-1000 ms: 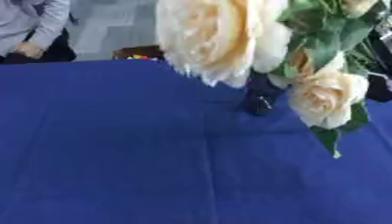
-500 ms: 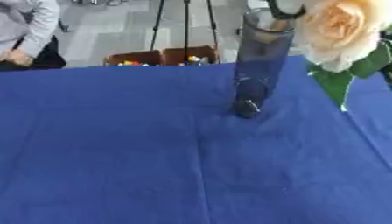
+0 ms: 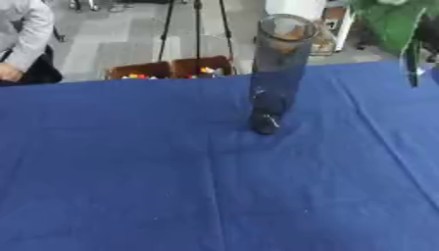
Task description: Arrange flowers into the vase.
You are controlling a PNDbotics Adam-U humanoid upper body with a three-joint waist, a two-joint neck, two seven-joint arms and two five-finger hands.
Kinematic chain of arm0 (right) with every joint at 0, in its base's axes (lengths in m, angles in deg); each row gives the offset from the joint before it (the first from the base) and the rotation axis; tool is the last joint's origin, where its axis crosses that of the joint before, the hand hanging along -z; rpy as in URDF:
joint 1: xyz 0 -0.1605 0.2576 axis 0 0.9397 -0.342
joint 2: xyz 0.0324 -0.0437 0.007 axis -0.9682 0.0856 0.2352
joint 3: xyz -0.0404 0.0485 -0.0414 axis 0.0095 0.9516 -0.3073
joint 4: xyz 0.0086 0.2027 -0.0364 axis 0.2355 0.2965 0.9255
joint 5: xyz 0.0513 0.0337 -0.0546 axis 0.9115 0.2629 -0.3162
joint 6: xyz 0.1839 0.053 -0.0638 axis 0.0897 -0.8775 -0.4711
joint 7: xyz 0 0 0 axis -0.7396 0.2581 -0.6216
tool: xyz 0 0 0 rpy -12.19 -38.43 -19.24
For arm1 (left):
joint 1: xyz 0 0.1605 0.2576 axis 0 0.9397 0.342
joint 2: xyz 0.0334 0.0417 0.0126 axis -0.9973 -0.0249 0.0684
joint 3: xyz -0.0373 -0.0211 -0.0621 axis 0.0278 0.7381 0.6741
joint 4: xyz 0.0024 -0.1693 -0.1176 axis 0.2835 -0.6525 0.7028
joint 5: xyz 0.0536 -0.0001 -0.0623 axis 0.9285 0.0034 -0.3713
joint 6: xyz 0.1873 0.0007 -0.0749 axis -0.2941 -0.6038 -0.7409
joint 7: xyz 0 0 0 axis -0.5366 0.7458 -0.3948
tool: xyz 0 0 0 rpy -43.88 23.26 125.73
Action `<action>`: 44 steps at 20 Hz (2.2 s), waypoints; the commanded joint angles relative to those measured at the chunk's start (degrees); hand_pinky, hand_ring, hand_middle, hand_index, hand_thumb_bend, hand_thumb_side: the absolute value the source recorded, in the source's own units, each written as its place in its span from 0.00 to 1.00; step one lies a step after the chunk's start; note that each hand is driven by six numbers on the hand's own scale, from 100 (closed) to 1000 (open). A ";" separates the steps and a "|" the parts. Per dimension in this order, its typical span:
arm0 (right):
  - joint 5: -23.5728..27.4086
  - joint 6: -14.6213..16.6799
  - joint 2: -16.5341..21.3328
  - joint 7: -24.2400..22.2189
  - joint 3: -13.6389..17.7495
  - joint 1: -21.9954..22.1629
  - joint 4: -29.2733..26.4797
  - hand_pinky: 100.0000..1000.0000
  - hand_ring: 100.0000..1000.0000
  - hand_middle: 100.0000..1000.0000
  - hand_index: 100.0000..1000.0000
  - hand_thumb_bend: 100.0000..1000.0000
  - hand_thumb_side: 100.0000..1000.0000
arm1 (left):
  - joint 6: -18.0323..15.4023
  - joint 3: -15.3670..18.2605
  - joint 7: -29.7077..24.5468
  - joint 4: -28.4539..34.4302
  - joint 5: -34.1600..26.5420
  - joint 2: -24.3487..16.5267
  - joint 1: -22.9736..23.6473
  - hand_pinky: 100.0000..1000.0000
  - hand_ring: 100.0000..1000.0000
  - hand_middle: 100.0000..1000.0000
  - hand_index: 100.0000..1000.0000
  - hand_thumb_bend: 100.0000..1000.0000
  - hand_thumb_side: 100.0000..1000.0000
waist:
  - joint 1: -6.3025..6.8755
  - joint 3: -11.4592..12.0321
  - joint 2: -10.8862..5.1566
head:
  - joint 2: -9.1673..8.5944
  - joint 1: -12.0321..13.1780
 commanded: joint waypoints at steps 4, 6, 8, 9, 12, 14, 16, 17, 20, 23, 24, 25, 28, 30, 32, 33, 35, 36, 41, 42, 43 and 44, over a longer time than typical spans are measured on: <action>5.96 0.62 -0.25 1.96 1.97 -4.06 2.78 0.00 0.00 0.00 0.00 0.00 0.14 | -0.08 0.34 -0.11 0.83 -0.06 -1.72 -0.11 0.55 0.83 0.80 0.84 0.00 1.00 | -0.52 1.09 -2.15 | 0.15 0.59; 7.78 0.78 -0.63 2.72 2.36 -5.13 4.02 0.00 0.00 0.00 0.00 0.00 0.14 | -0.07 0.34 -0.12 0.83 -0.03 -1.71 0.05 0.55 0.83 0.80 0.84 0.00 1.00 | -0.52 1.35 -2.04 | 0.17 0.73; 9.61 0.96 -0.77 3.46 2.65 -5.97 5.09 0.00 0.00 0.00 0.00 0.00 0.14 | -0.06 0.39 -0.07 0.83 0.01 -1.76 0.19 0.55 0.83 0.80 0.84 0.00 1.00 | -0.47 1.54 -2.02 | 0.18 0.85; 10.49 1.03 -0.87 3.93 2.86 -6.43 5.70 0.00 0.00 0.00 0.00 0.00 0.14 | -0.06 0.42 -0.03 0.83 0.02 -1.78 0.25 0.55 0.83 0.80 0.84 0.00 1.00 | -0.43 1.67 -2.02 | 0.21 0.91; 13.25 1.05 -1.51 5.40 3.41 -8.26 8.15 0.00 0.00 0.00 0.00 0.00 0.14 | -0.03 0.43 0.01 0.83 0.08 -1.82 0.55 0.55 0.83 0.80 0.84 0.00 1.00 | -0.29 1.95 -2.08 | 0.47 1.11; 15.03 1.26 -1.74 6.27 3.71 -9.48 9.76 0.00 0.00 0.00 0.00 0.00 0.14 | -0.05 0.42 0.00 0.83 0.13 -1.84 0.74 0.55 0.83 0.80 0.84 0.00 1.00 | -0.24 2.14 -2.16 | 0.55 1.07; 16.84 1.76 -1.66 7.00 3.89 -10.39 10.93 0.00 0.00 0.00 0.00 0.00 0.14 | -0.07 0.44 0.02 0.83 0.18 -1.92 0.88 0.55 0.83 0.80 0.84 0.00 1.00 | -0.22 2.32 -2.21 | 0.57 1.05; 17.73 1.98 -1.63 7.37 3.99 -10.86 11.47 0.00 0.00 0.00 0.00 0.00 0.14 | -0.08 0.45 0.04 0.83 0.20 -2.00 0.95 0.55 0.83 0.80 0.84 0.00 1.00 | -0.22 2.45 -2.26 | 0.59 1.08; 20.49 2.63 -1.76 8.54 4.25 -12.52 13.23 0.00 0.00 0.00 0.00 0.00 0.14 | -0.09 0.39 -0.01 0.83 0.25 -2.31 1.10 0.55 0.83 0.80 0.84 0.00 1.00 | -0.22 2.90 -2.43 | 0.61 1.12; 22.50 3.45 -1.87 9.51 4.38 -13.74 14.59 0.00 0.00 0.00 0.00 0.00 0.14 | -0.11 0.32 -0.11 0.83 0.26 -2.47 1.11 0.55 0.82 0.80 0.84 0.00 1.00 | -0.25 3.19 -2.58 | 0.56 1.02; 22.70 3.68 -1.87 9.76 4.39 -14.09 15.02 0.00 0.00 0.00 0.00 0.00 0.14 | -0.11 0.30 -0.15 0.83 0.26 -2.56 1.12 0.55 0.82 0.80 0.84 0.00 1.00 | -0.26 3.30 -2.64 | 0.53 1.00; 22.81 3.88 -1.93 9.98 4.43 -14.48 15.48 0.00 0.00 0.00 0.00 0.00 0.14 | -0.11 0.29 -0.17 0.83 0.25 -2.65 1.12 0.55 0.82 0.80 0.84 0.00 1.00 | -0.29 3.40 -2.69 | 0.52 1.00; 22.92 4.56 -2.38 10.53 4.67 -15.89 17.12 0.00 0.00 0.00 0.00 0.00 0.14 | -0.15 0.20 -0.26 0.83 0.19 -2.80 1.06 0.55 0.82 0.80 0.84 0.00 1.00 | -0.42 3.77 -2.83 | 0.52 0.90; 22.61 4.99 -2.80 10.93 4.89 -17.07 18.62 0.00 0.00 0.00 0.00 0.00 0.14 | -0.21 0.04 -0.44 0.83 0.16 -2.85 1.01 0.55 0.82 0.80 0.84 0.00 1.00 | -0.57 4.16 -2.93 | 0.49 0.83; 21.58 5.65 -3.02 11.11 4.98 -18.09 19.82 0.00 0.00 0.00 0.00 0.00 0.14 | -0.29 -0.01 -0.52 0.83 0.14 -2.91 0.96 0.55 0.82 0.80 0.85 0.00 1.00 | -0.64 4.52 -2.95 | 0.30 0.88; 21.07 5.95 -3.13 11.09 4.98 -18.50 20.28 0.00 0.00 0.00 0.00 0.00 0.14 | -0.33 0.00 -0.54 0.83 0.13 -2.96 0.94 0.55 0.82 0.80 0.85 0.00 1.00 | -0.67 4.70 -2.94 | 0.17 0.89; 20.21 6.50 -3.42 11.05 5.00 -19.32 21.02 0.00 0.00 0.00 0.00 0.00 0.13 | -0.38 0.03 -0.54 0.83 0.13 -3.07 0.93 0.55 0.82 0.80 0.85 0.00 1.00 | -0.75 5.10 -2.90 | -0.21 0.84; 19.87 6.77 -3.60 11.01 4.99 -19.82 21.34 0.00 0.00 0.00 0.00 0.00 0.13 | -0.41 0.04 -0.54 0.83 0.13 -3.12 0.90 0.55 0.82 0.80 0.85 0.00 1.00 | -0.82 5.33 -2.86 | -0.48 0.78; 19.24 7.91 -4.64 11.03 5.09 -22.05 22.53 0.00 0.00 0.00 0.00 0.00 0.13 | -0.45 0.04 -0.54 0.83 0.18 -3.34 0.89 0.55 0.82 0.80 0.84 0.00 1.00 | -1.10 5.86 -2.53 | -1.38 0.51; 18.94 8.32 -4.86 11.02 5.07 -22.43 22.73 0.00 0.00 0.00 0.00 0.00 0.13 | -0.46 0.02 -0.55 0.83 0.18 -3.36 0.83 0.55 0.82 0.80 0.84 0.00 1.00 | -1.14 5.94 -2.45 | -1.51 0.45; 18.59 8.75 -5.09 10.94 5.03 -22.76 22.91 0.00 0.00 0.00 0.00 0.00 0.13 | -0.48 -0.01 -0.57 0.83 0.17 -3.36 0.73 0.55 0.82 0.80 0.84 0.00 1.00 | -1.19 6.06 -2.35 | -1.65 0.37; 18.15 9.25 -5.38 10.82 4.97 -23.12 23.11 0.00 0.00 0.00 0.00 0.00 0.13 | -0.53 -0.06 -0.61 0.83 0.16 -3.36 0.59 0.55 0.82 0.80 0.84 0.00 1.00 | -1.25 6.26 -2.20 | -1.87 0.16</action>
